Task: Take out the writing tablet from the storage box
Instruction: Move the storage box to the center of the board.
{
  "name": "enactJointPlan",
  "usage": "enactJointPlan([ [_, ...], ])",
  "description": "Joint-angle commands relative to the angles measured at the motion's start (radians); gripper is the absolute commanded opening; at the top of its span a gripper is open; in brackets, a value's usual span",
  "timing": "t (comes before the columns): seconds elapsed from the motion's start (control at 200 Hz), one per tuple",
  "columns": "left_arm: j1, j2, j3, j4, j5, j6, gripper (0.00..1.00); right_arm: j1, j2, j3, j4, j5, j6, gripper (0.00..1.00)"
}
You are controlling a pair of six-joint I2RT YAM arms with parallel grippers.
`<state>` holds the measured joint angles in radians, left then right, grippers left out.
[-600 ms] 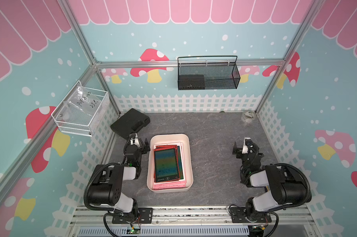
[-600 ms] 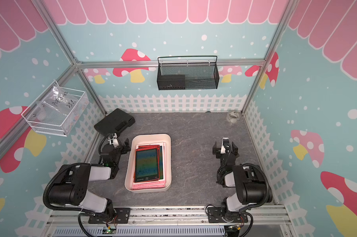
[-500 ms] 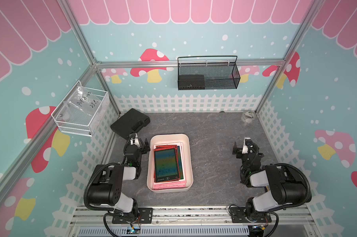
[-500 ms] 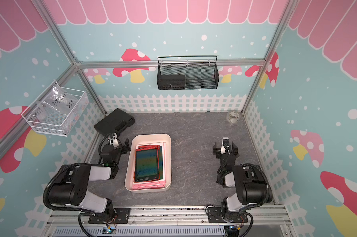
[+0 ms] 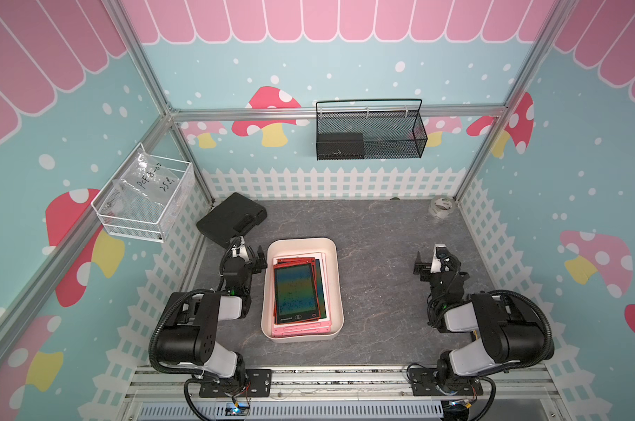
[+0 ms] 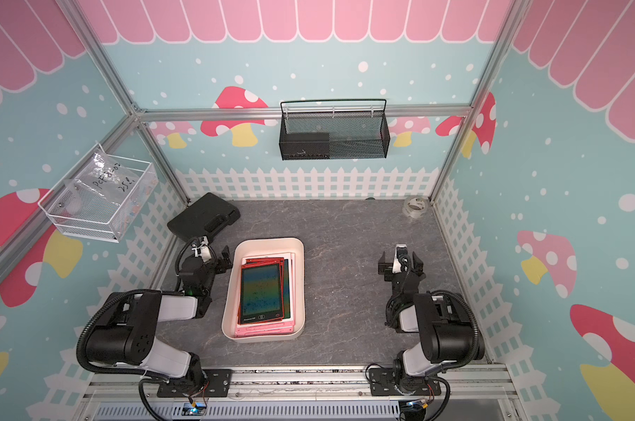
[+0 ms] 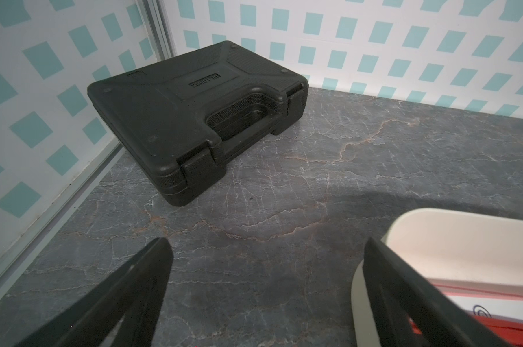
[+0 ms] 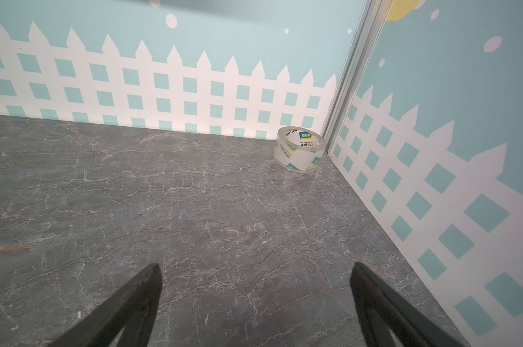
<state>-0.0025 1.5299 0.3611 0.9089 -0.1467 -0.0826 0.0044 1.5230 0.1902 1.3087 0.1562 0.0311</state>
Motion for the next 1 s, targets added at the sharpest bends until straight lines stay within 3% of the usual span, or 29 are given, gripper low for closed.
enactJointPlan([
  [0.0,-0.002,0.004,0.021,-0.010,-0.017,0.004,0.99,-0.001,0.006,0.006,0.024,-0.012,-0.013,0.99],
  [0.285,-0.006,0.002,0.019,-0.010,-0.024,0.007,0.99,-0.001,0.005,0.003,0.028,-0.012,-0.011,1.00],
  [0.361,-0.009,-0.003,0.027,-0.020,-0.025,0.012,0.99,-0.001,-0.026,0.018,-0.021,0.044,0.009,1.00],
  [0.561,-0.020,-0.102,0.138,-0.330,-0.055,0.011,0.99,0.005,-0.122,0.094,-0.239,0.059,0.010,1.00],
  [0.721,-0.043,-0.179,0.232,-0.553,-0.133,0.003,0.99,0.016,-0.179,0.234,-0.546,0.128,0.094,1.00],
  [0.841,-0.058,-0.222,0.340,-0.808,-0.202,-0.086,0.99,0.020,-0.173,0.329,-0.723,0.044,0.173,1.00],
  [0.997,-0.064,-0.202,0.505,-1.139,-0.138,-0.172,0.99,0.086,-0.077,0.465,-0.933,-0.064,0.232,1.00],
])
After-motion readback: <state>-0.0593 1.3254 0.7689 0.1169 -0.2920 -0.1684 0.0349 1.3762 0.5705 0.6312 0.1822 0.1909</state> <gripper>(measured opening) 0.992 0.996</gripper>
